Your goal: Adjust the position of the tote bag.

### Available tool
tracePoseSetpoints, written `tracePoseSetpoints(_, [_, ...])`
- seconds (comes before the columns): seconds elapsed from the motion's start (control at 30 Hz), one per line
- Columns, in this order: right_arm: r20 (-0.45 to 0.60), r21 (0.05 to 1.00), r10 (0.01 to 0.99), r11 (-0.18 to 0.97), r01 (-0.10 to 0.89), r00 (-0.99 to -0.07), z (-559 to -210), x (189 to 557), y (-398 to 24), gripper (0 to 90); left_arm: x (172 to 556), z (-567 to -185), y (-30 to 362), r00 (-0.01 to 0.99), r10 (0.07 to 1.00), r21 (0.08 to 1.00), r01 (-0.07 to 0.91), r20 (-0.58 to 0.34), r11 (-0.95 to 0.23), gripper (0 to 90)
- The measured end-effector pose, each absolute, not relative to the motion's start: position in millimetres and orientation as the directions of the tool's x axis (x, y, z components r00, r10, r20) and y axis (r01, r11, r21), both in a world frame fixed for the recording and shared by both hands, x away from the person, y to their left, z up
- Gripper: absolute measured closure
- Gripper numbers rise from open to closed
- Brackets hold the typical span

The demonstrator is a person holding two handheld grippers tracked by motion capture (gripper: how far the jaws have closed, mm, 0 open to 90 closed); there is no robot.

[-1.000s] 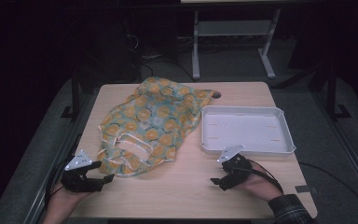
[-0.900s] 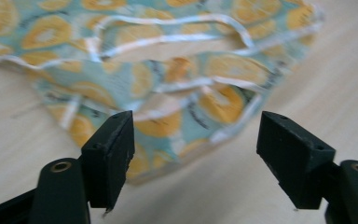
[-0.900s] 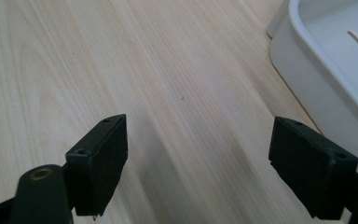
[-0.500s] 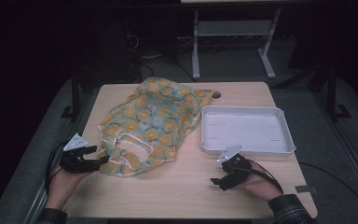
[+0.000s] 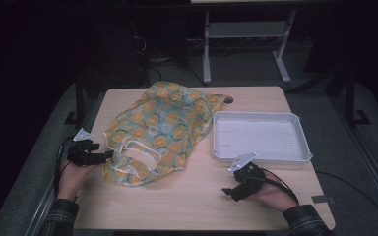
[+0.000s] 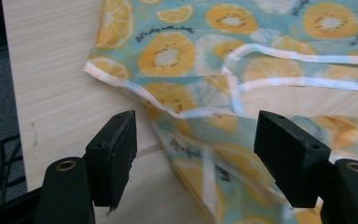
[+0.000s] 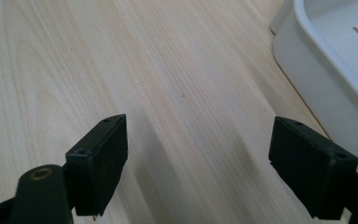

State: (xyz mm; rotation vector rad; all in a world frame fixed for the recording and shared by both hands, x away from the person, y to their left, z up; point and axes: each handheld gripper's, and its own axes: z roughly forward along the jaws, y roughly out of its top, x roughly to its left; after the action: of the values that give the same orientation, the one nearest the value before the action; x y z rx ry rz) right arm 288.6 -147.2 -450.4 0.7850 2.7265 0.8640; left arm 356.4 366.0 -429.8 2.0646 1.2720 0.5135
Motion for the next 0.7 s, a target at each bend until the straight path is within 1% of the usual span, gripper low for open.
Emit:
tracePoseSetpoints(0.17, [-0.013, 0.574, 0.533, 0.697, 0.431, -0.846, -451.0, 288.4, -146.8, 18.7, 366.2, -434.4, 364.8, 0.441, 0.897, 0.693, 0.651, -0.011, -0.311, 29.2])
tracePoseSetpoints(0.33, [-0.018, 0.572, 0.533, 0.700, 0.429, -0.846, -451.1, 288.3, -147.1, 18.8, 372.3, -448.6, 362.5, 0.442, 0.897, 0.637, 0.692, -0.004, -0.338, 29.9])
tracePoseSetpoints(0.4, [-0.016, 0.571, 0.534, 0.699, 0.430, -0.846, -451.2, 288.3, -146.9, 18.7, 373.1, -452.0, 363.3, 0.446, 0.895, 0.620, 0.704, -0.005, -0.347, 33.0])
tracePoseSetpoints(0.5, [-0.018, 0.571, 0.531, 0.701, 0.427, -0.847, -451.3, 288.3, -146.9, 18.7, 373.4, -454.7, 364.5, 0.448, 0.894, 0.610, 0.712, -0.015, -0.346, 40.2])
tracePoseSetpoints(0.53, [-0.010, 0.573, 0.535, 0.696, 0.434, -0.845, -451.1, 287.7, -146.4, 18.7, 373.3, -455.7, 364.9, 0.445, 0.895, 0.607, 0.720, -0.032, -0.336, 40.2])
tracePoseSetpoints(0.57, [-0.012, 0.573, 0.534, 0.697, 0.432, -0.845, -451.1, 287.7, -146.5, 18.8, 372.8, -455.5, 365.5, 0.445, 0.895, 0.611, 0.719, -0.037, -0.333, 45.1])
tracePoseSetpoints(0.7, [-0.016, 0.569, 0.532, 0.701, 0.430, -0.847, -451.6, 288.2, -146.5, 18.7, 372.2, -454.4, 365.6, 0.459, 0.888, 0.608, 0.714, -0.031, -0.348, 59.0])
